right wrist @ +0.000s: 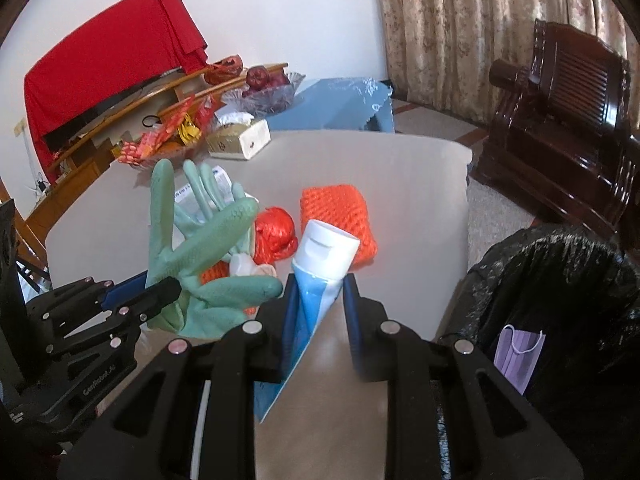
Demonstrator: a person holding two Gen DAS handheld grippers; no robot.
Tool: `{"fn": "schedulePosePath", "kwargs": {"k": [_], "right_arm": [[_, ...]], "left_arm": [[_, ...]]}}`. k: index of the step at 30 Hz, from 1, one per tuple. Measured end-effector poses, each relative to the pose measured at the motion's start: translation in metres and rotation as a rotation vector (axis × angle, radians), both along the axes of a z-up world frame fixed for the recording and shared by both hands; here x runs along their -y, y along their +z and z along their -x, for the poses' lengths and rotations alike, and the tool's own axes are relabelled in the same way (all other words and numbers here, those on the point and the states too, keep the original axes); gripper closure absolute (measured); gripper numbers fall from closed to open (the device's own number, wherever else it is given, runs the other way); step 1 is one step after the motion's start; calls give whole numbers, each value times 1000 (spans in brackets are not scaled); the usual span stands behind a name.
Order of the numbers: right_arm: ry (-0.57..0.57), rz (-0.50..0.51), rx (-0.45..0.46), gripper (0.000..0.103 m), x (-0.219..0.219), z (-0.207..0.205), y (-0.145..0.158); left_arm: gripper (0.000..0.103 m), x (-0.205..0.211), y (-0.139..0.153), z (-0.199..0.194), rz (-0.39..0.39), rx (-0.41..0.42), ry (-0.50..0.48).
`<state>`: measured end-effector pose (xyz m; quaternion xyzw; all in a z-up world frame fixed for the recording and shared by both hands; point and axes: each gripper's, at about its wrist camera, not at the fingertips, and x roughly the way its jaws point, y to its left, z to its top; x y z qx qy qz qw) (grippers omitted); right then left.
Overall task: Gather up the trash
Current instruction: 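Lift the green glove and blue tube and carry both toward the bin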
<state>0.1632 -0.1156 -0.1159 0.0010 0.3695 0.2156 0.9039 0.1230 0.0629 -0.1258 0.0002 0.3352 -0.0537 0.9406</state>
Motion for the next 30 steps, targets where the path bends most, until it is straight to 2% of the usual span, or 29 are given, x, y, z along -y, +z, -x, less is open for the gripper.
{"fn": "schedulePosePath", "kwargs": {"k": [8, 16, 30], "right_arm": [[-19, -20, 41, 82, 15, 10, 18], [-32, -29, 82, 82, 27, 20, 35], [-134, -33, 182, 82, 83, 44, 70]], "left_arm": [[85, 0, 19, -2, -4, 48, 35], [85, 10, 33, 0, 6, 75, 27], [85, 57, 61, -2, 21, 141, -71]]}}
